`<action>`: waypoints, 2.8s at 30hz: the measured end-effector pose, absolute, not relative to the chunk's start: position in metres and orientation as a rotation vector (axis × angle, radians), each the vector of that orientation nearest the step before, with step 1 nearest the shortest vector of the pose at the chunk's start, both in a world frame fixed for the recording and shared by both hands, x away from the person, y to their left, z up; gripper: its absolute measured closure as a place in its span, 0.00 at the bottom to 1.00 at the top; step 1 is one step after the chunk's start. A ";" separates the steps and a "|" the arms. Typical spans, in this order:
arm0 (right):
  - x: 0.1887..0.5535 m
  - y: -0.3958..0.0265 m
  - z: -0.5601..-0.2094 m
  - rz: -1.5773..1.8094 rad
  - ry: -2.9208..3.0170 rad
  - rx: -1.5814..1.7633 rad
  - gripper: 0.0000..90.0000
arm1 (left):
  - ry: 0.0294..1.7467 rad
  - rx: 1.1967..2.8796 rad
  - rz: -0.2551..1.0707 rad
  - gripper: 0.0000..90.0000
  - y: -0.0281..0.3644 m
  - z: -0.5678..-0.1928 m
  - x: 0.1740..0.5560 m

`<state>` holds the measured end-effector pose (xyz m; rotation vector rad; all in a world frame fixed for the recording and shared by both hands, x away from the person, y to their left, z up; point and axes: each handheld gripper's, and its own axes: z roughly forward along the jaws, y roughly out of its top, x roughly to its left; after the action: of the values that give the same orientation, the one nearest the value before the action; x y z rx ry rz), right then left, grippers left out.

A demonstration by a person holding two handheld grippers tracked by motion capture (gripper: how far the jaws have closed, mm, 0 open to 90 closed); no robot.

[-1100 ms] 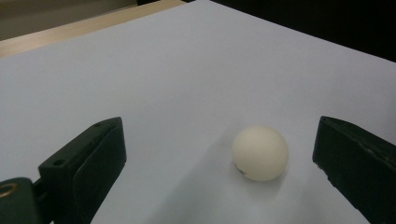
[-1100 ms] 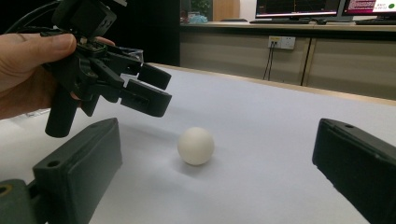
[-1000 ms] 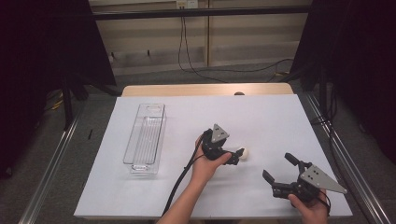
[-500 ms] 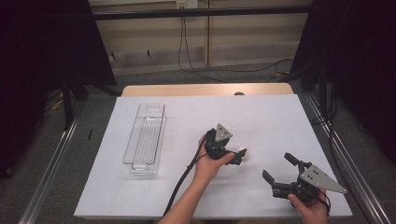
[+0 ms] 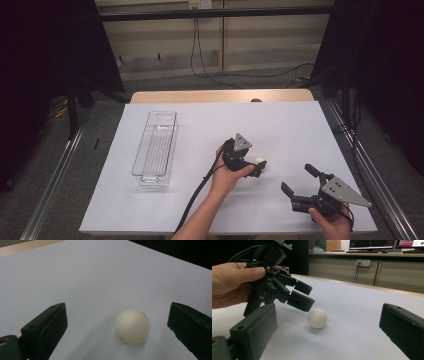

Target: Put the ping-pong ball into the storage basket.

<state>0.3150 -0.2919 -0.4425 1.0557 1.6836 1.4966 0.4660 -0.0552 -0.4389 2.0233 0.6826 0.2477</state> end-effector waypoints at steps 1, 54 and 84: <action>0.315 -0.292 -0.443 1.493 1.686 1.049 0.01 | 0.683 2.032 0.250 0.03 -0.055 -0.439 0.466; 0.316 -0.292 -0.443 1.501 1.686 1.051 0.01 | 0.643 2.126 0.170 0.12 -0.077 -0.457 0.470; 0.316 -0.293 -0.443 1.498 1.689 1.050 0.01 | 0.615 2.197 0.095 0.57 -0.073 -0.453 0.475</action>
<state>0.3157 -0.2928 -0.4434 1.0500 1.6893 1.4980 0.4745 -0.0731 -0.4530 2.1975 0.6152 0.0952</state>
